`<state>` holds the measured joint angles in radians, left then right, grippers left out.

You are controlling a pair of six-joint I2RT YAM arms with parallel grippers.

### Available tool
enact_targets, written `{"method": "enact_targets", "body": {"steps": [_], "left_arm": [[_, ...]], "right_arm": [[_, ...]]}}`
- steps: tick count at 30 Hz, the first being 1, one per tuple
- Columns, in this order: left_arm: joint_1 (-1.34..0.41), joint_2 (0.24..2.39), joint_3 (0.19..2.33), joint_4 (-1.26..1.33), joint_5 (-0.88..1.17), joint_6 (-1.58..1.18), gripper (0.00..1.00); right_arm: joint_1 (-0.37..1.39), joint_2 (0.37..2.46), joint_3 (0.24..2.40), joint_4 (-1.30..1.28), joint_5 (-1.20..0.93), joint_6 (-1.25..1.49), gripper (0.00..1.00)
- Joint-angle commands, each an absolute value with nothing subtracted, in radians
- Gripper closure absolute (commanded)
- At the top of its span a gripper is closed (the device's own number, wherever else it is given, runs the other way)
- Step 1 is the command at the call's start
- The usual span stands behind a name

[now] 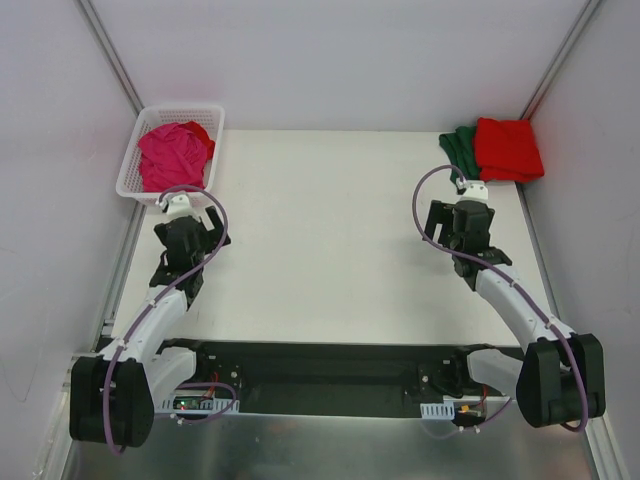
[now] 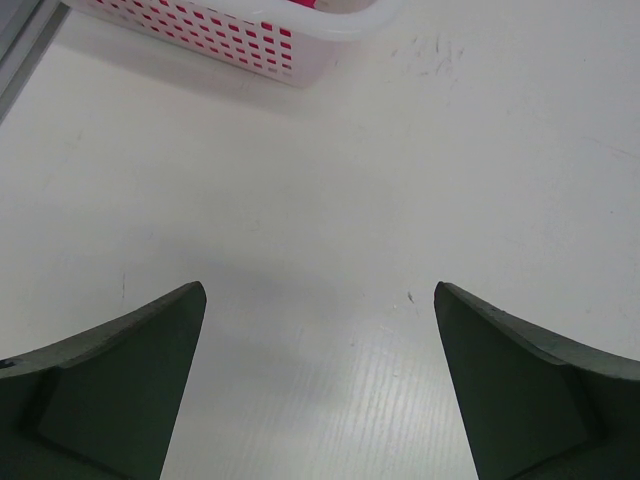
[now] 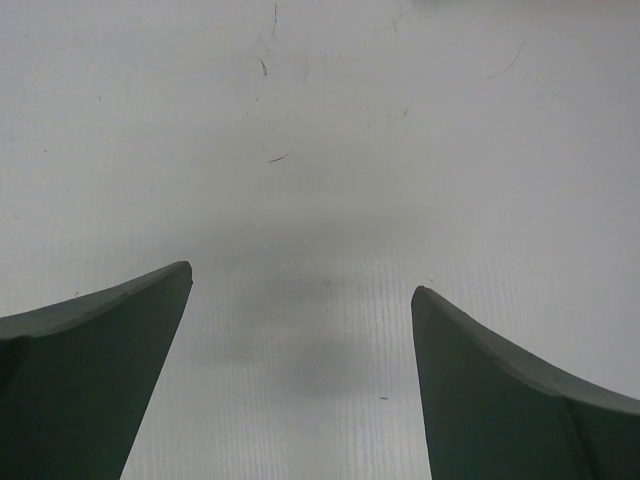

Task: Fold and stack the t-shirts
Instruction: Grab crumpled tshirt from bin with the left arm

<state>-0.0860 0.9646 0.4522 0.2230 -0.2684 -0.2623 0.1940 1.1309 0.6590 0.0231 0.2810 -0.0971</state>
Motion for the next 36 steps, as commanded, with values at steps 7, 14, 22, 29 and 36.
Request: {"method": "enact_targets", "body": {"steps": [7, 14, 22, 29, 36], "left_arm": [[-0.092, 0.897, 0.448, 0.25, -0.304, -0.233, 0.01], [-0.092, 0.907, 0.494, 0.176, -0.39, -0.297, 0.01], [-0.087, 0.89, 0.451, 0.309, -0.285, -0.299, 0.01], [-0.078, 1.001, 0.612, 0.161, -0.223, -0.304, 0.01], [-0.078, 1.232, 0.975, 0.005, -0.075, -0.223, 0.04]], "right_arm": [[0.207, 1.157, 0.729, 0.009, 0.299, -0.095, 0.04], [0.222, 1.177, 0.745, 0.008, 0.296, -0.098, 0.04], [0.227, 1.189, 0.762, 0.005, 0.301, -0.097, 0.04], [0.229, 1.175, 0.793, -0.052, 0.307, -0.081, 0.04], [0.268, 1.173, 0.79, -0.08, 0.271, -0.006, 0.04]]}}
